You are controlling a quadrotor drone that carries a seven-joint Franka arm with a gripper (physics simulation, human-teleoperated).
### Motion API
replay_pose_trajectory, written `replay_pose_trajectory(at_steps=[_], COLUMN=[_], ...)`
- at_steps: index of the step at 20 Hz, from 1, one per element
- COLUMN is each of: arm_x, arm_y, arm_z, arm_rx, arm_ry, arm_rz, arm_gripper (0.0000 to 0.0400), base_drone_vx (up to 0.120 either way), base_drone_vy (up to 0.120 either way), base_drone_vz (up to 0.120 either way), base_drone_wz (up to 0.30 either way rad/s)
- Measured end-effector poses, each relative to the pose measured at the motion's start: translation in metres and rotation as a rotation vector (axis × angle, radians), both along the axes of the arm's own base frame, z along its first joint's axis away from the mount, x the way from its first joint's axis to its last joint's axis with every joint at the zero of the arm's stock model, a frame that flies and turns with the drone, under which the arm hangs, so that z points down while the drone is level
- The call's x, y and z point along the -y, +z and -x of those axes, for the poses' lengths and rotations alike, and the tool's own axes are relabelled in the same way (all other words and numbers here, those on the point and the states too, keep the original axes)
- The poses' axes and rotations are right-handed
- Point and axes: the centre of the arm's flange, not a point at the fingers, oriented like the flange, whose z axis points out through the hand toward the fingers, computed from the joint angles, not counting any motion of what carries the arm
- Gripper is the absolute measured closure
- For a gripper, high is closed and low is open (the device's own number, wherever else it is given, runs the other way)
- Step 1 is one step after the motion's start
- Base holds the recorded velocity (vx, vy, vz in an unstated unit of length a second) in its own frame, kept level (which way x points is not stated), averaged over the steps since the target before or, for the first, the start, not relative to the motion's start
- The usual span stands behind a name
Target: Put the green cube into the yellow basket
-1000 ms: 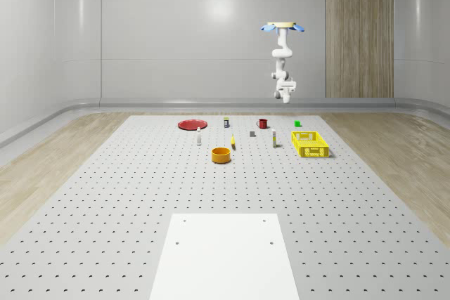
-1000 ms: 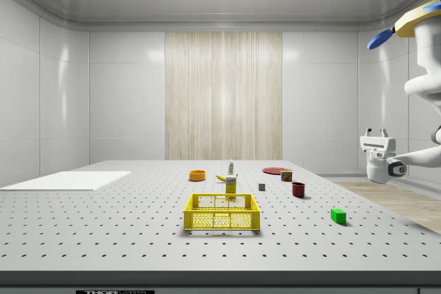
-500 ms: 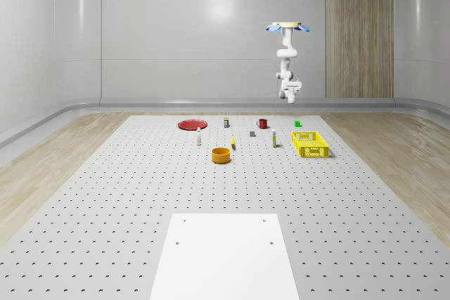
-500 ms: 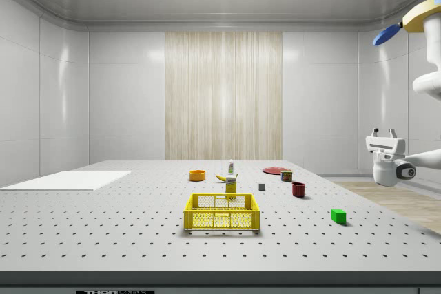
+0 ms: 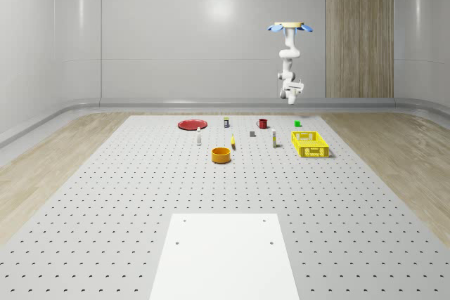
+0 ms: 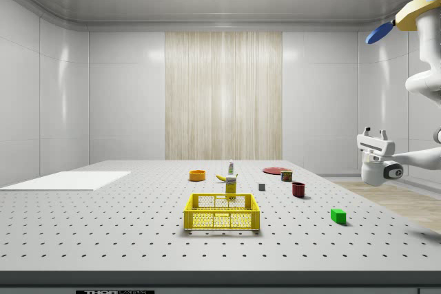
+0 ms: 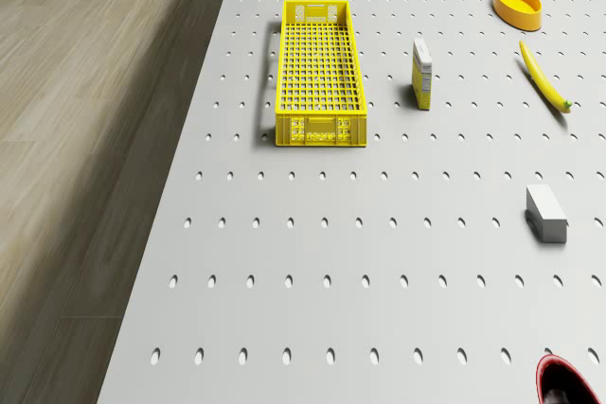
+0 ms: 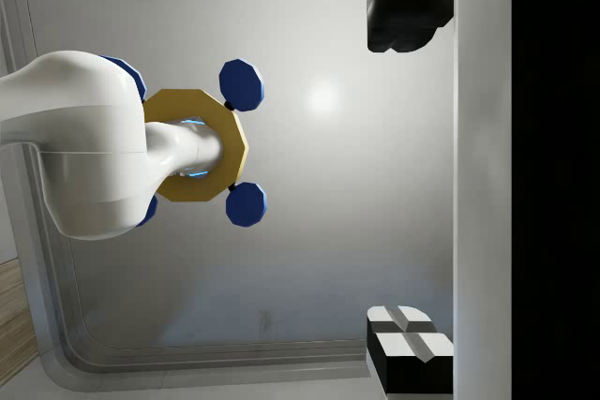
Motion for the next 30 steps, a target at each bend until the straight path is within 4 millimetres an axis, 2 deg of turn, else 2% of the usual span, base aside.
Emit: replay_pose_trajectory(at_steps=[4,8,11,14,16,18,21,25,30], arm_x=[-0.017,-0.045,-0.069,-0.081,-0.075,-0.06,-0.034,-0.009,0.007], arm_y=[-0.005,-0.021,-0.051,-0.098,-0.132,-0.158,-0.182,-0.194,-0.198], arm_z=[0.0,0.0,-0.001,-0.002,-0.004,-0.005,-0.005,-0.006,-0.006], arm_rx=[0.003,0.005,0.005,0.004,0.003,0.001,-0.001,-0.002,-0.003], arm_ry=[-0.005,-0.015,-0.027,-0.043,-0.055,-0.066,-0.077,-0.082,-0.081], arm_rz=[0.174,0.499,0.886,1.382,1.726,2.036,2.393,2.678,2.844], arm_gripper=[0.0,0.0,0.0,0.0,0.0,0.0,0.0,0.0,0.0], base_drone_vx=[0.12,0.12,0.12,0.12,0.12,0.12,0.12,0.02,0.0], base_drone_vy=[0.0,0.0,0.0,0.0,0.0,0.0,0.0,0.0,0.0], base_drone_vz=[-0.08,-0.12,-0.12,-0.12,-0.12,-0.12,-0.12,-0.12,-0.12], base_drone_wz=[0.0,0.0,0.0,0.0,0.0,0.0,0.0,0.0,0.0])
